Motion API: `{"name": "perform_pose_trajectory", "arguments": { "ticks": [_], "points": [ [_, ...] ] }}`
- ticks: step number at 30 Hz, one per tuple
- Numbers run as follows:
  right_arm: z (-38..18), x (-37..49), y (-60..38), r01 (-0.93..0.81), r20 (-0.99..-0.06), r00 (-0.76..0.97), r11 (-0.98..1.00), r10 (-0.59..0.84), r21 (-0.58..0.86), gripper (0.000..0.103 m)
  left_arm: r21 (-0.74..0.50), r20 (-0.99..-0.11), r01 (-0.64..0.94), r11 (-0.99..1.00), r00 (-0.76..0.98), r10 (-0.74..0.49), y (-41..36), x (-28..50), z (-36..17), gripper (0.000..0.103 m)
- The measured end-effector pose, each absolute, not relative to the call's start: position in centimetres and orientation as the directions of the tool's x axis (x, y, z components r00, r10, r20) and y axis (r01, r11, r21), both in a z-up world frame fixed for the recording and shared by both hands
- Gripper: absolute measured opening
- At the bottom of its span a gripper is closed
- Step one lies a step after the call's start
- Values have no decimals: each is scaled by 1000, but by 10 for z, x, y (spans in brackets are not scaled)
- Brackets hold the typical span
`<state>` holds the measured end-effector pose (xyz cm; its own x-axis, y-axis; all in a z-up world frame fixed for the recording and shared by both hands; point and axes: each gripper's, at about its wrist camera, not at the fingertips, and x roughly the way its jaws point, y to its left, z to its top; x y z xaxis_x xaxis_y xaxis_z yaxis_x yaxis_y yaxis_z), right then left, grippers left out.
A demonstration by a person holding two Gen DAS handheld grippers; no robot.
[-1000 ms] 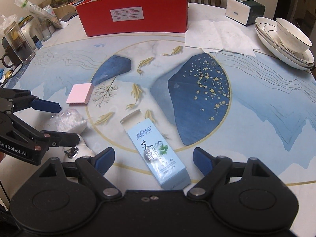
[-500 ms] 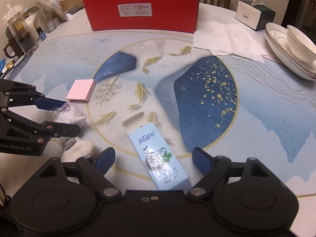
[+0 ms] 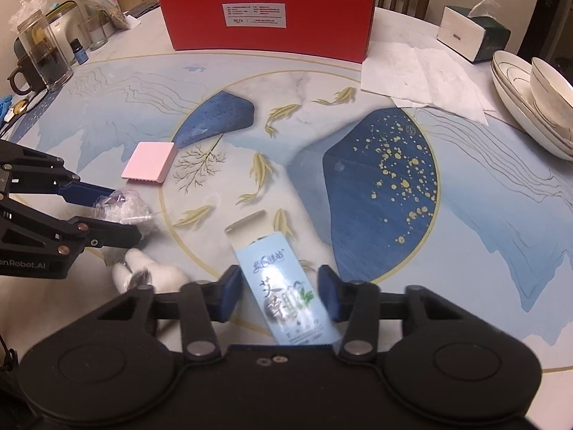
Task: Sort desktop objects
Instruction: 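Grasp the white bead bag with the left tool while the right tool grasps the white-blue box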
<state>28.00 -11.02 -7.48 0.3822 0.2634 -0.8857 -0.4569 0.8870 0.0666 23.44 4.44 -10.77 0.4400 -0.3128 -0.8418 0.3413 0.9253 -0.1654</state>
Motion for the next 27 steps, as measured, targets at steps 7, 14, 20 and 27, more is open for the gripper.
{"name": "perform_pose_trajectory", "arguments": {
  "ticks": [7,14,20,27],
  "points": [
    [-70,280,-104,-478,-891,363,875,272,73,28,-207,-836,320,924,433,-337,52,231,-107,36],
    [-58,287,-98,-460,-877,372,881,304,111,28,-235,-819,291,927,455,-350,63,228,-95,35],
    [-44,295,-93,-444,-858,385,883,341,151,28,-246,-810,240,939,481,-335,75,235,-87,35],
    [-22,309,-87,-436,-829,405,878,385,195,28,-258,-791,202,945,517,-327,86,248,-72,35]
  ]
}}
